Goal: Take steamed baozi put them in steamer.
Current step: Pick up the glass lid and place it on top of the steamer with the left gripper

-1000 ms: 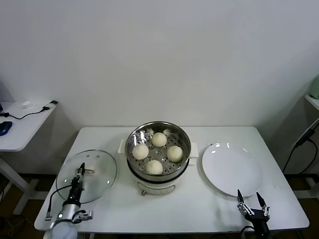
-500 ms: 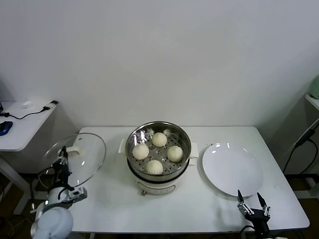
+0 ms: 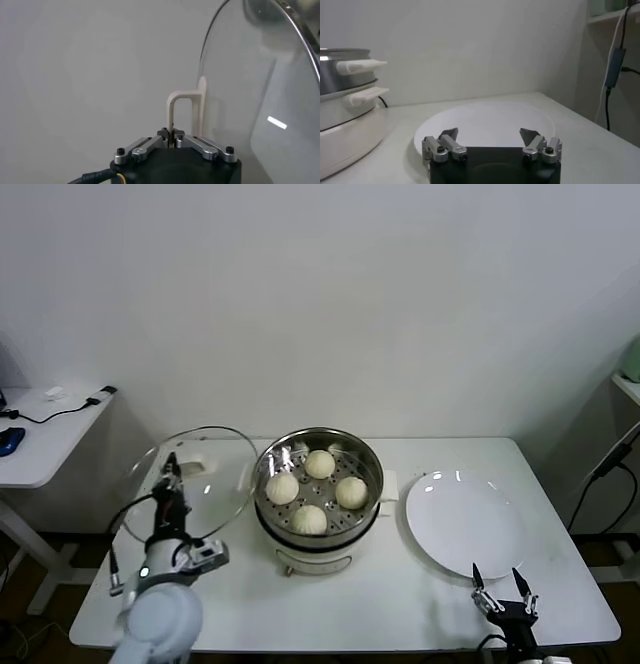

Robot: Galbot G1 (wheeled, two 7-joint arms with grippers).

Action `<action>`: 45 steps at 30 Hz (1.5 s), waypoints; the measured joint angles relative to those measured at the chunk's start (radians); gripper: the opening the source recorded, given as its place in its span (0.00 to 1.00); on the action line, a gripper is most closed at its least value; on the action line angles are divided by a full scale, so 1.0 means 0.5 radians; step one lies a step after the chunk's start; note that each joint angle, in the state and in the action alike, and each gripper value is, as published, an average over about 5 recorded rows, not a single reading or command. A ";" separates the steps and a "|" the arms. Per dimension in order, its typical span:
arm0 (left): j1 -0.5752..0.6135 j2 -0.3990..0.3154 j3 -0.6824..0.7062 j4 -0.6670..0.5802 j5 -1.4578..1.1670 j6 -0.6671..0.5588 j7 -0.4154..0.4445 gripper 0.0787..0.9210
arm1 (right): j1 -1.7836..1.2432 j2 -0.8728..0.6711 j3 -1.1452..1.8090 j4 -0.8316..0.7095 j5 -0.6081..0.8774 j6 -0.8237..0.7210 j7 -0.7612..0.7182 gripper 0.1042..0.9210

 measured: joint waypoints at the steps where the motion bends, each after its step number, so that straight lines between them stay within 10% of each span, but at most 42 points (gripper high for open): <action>1: -0.026 -0.013 0.046 0.000 0.028 0.017 0.022 0.07 | 0.000 0.004 0.003 0.005 -0.005 -0.002 0.000 0.88; 20: -0.400 -0.410 0.665 0.223 0.453 0.103 0.249 0.07 | -0.009 0.058 0.020 0.004 -0.058 0.011 -0.018 0.88; 45: -0.489 -0.739 0.779 0.595 0.674 0.102 0.239 0.07 | -0.013 0.043 0.016 -0.050 -0.065 0.085 -0.041 0.88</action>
